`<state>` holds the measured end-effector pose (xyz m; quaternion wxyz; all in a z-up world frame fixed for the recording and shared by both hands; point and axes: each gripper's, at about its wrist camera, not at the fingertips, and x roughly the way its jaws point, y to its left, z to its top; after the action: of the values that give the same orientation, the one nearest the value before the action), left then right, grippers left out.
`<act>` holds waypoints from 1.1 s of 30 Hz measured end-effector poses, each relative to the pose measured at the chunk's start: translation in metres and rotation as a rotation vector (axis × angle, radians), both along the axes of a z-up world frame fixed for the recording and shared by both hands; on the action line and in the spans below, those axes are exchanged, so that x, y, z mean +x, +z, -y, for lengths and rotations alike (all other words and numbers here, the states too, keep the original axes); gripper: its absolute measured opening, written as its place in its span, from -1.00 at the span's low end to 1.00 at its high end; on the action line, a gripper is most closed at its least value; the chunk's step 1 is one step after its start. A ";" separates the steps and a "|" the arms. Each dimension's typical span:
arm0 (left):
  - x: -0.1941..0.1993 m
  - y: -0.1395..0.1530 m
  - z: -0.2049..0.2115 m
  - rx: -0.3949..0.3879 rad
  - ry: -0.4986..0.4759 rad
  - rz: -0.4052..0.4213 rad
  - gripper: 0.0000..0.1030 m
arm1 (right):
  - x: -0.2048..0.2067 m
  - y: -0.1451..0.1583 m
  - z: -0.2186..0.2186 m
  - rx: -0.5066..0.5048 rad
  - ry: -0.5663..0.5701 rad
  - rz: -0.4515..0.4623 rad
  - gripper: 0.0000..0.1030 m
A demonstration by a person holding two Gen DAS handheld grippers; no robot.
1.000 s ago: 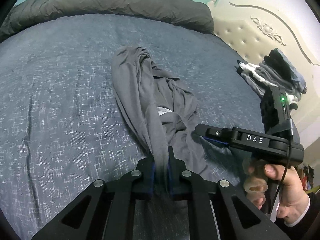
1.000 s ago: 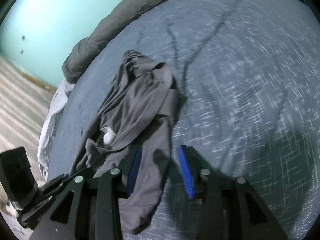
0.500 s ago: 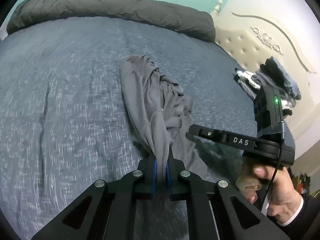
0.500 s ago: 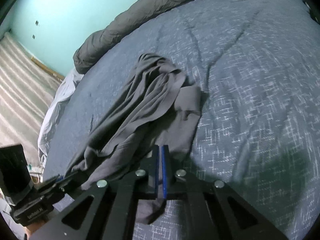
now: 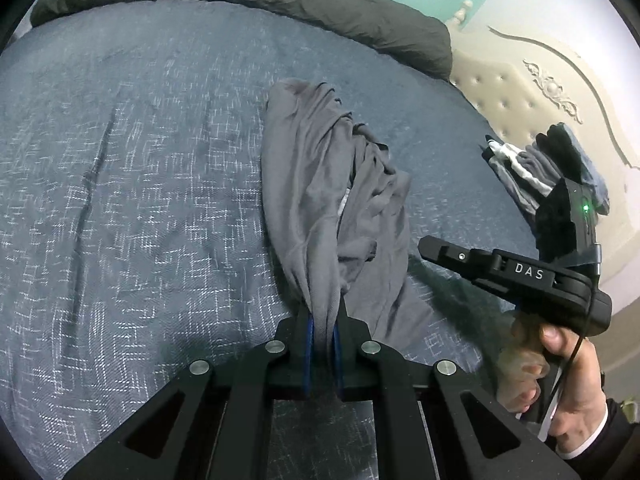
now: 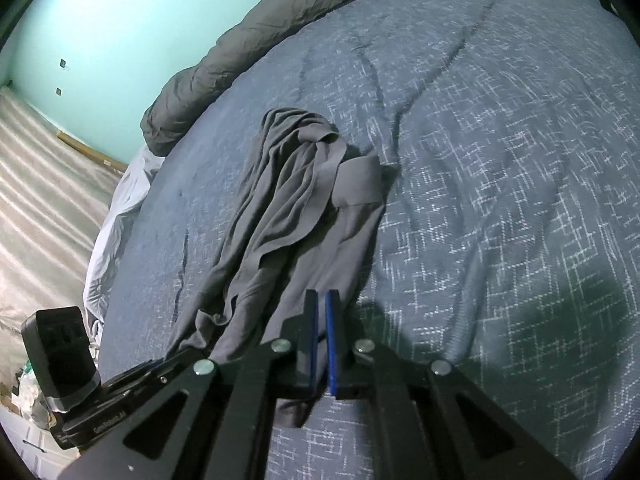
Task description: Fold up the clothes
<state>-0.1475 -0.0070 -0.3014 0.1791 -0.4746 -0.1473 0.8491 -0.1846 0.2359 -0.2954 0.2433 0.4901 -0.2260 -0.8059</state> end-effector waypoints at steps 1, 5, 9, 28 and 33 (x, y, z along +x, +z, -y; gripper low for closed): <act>-0.001 -0.001 -0.001 0.001 -0.003 0.002 -0.85 | 0.000 0.000 0.000 0.000 -0.001 0.003 -0.92; -0.002 -0.006 -0.002 0.009 -0.020 0.014 -0.85 | 0.002 -0.001 -0.001 -0.003 0.000 0.015 -0.92; -0.001 -0.006 -0.003 0.012 -0.018 0.013 -0.85 | 0.005 -0.001 0.003 -0.003 0.015 0.019 -0.92; -0.003 -0.003 0.003 0.042 0.011 -0.022 -0.86 | 0.026 -0.008 0.029 0.052 0.120 0.074 -0.46; -0.004 0.000 0.002 0.039 0.003 -0.033 -0.86 | 0.028 -0.009 0.028 0.049 0.127 0.061 -0.94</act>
<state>-0.1512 -0.0093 -0.3018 0.1896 -0.4567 -0.1616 0.8540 -0.1570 0.2082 -0.3047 0.2749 0.5334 -0.1820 -0.7790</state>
